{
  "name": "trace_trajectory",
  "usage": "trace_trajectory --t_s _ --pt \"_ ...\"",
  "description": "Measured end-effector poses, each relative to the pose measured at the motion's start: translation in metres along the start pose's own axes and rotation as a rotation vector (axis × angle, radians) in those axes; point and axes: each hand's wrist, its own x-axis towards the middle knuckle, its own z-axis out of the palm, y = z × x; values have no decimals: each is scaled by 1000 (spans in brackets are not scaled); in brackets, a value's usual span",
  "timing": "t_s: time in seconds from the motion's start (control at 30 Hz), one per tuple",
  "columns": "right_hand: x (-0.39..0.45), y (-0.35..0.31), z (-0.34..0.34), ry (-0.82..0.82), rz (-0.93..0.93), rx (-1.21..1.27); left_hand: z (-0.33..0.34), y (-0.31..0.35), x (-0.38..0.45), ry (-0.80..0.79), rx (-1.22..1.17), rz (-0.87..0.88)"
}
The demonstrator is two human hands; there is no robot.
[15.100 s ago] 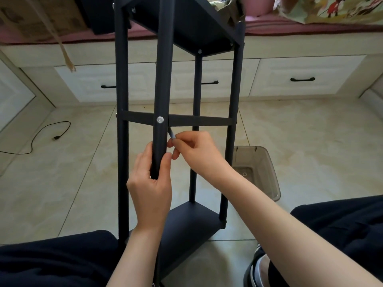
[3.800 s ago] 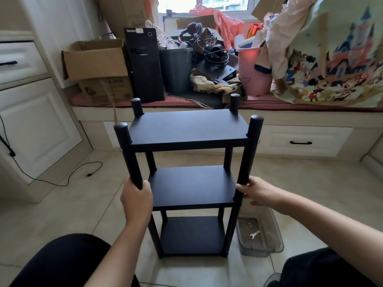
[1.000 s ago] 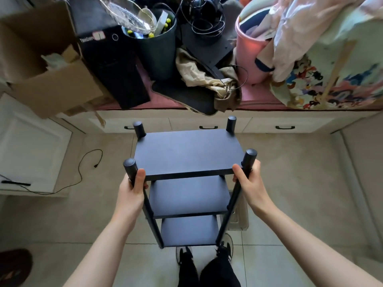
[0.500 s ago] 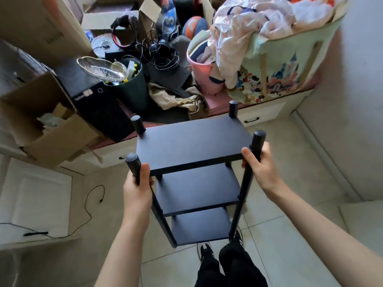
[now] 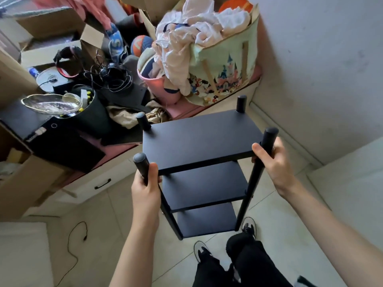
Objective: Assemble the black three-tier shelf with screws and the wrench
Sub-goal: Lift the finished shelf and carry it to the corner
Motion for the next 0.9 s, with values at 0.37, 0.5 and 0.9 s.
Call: trace_trajectory --t_s 0.37,0.5,0.9 --pt "39 6 -131 152 59 35 147 9 -5 -135 46 20" --pt "66 8 -187 183 77 72 213 11 -12 -160 61 7" --pt "152 10 -289 242 121 49 347 24 7 -193 160 -1"
